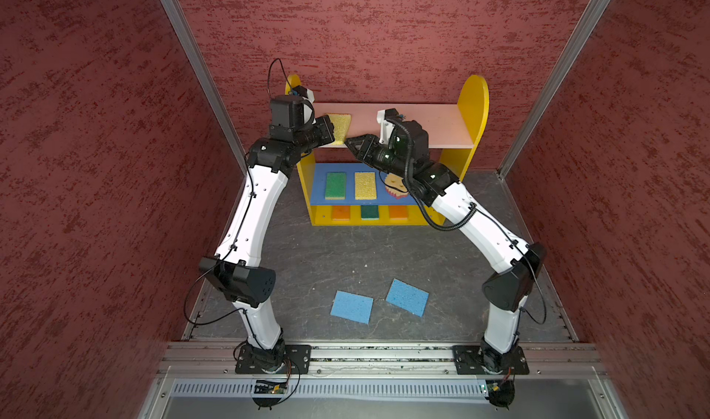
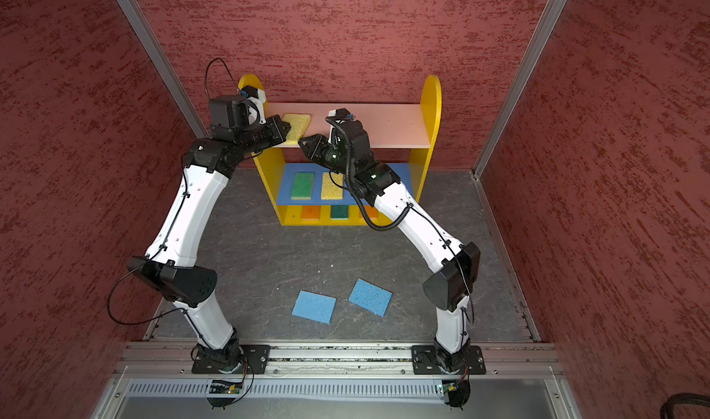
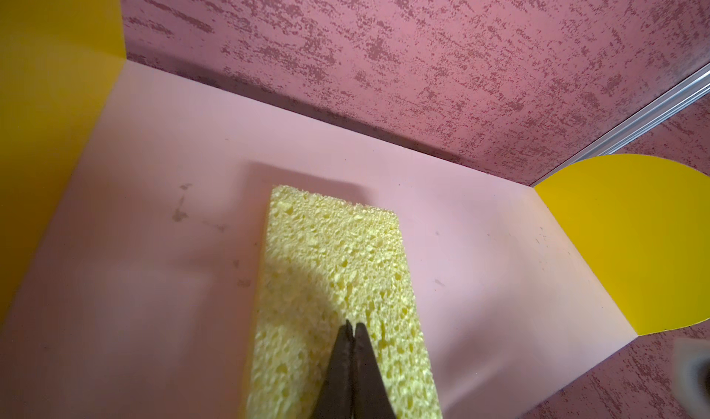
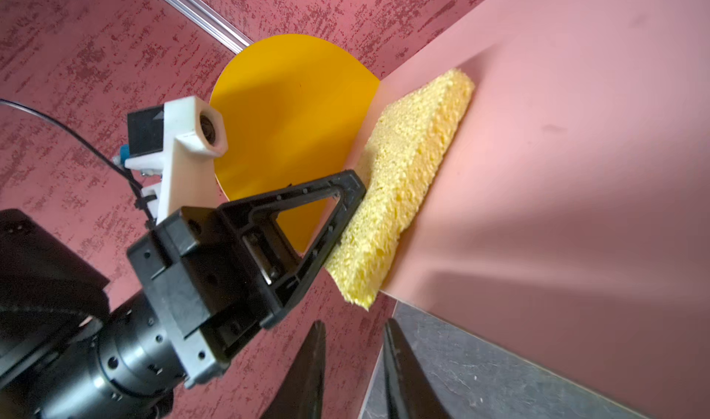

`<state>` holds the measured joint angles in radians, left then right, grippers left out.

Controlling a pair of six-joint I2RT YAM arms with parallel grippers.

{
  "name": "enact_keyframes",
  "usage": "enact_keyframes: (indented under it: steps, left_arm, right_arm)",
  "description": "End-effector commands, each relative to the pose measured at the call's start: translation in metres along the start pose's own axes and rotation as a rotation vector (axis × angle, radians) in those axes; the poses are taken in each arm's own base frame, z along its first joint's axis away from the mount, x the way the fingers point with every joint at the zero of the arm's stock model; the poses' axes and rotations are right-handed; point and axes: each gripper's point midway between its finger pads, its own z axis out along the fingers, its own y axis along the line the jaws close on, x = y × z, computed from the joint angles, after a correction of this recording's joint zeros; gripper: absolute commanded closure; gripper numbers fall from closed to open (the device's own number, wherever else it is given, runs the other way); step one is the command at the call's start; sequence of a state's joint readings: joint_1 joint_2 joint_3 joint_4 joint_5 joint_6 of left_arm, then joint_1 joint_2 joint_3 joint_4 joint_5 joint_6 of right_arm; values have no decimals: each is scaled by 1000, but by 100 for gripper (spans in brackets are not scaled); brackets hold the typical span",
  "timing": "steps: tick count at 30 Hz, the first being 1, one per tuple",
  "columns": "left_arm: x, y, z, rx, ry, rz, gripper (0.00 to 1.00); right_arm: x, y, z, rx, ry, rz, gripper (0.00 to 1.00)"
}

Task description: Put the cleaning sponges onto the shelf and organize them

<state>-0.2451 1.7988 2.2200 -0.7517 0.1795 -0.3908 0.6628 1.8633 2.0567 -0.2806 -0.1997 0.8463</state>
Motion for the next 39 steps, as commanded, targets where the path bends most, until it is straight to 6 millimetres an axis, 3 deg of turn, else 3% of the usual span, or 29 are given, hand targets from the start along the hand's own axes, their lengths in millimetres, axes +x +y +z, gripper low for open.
enact_keyframes:
  steps: [1,5,14,22,39]
  left_arm:
    - [11,15,8,-50,43,-1,97]
    - [9,14,7,-49,35,-8,97]
    - [6,10,5,-42,25,-12,97]
    - [7,11,9,-43,27,-21,97]
    - [0,-1,1,-14,-3,-22,97]
  right_arm:
    - [-19,30,-19,-88,-62,-11,100]
    - [-12,35,-15,-99,-28,-8,100]
    - [18,40,18,-103,75,-17,100]
    - [27,31,28,-79,96,-11,100]
    - [-3,2,38,51,-3,-74,100]
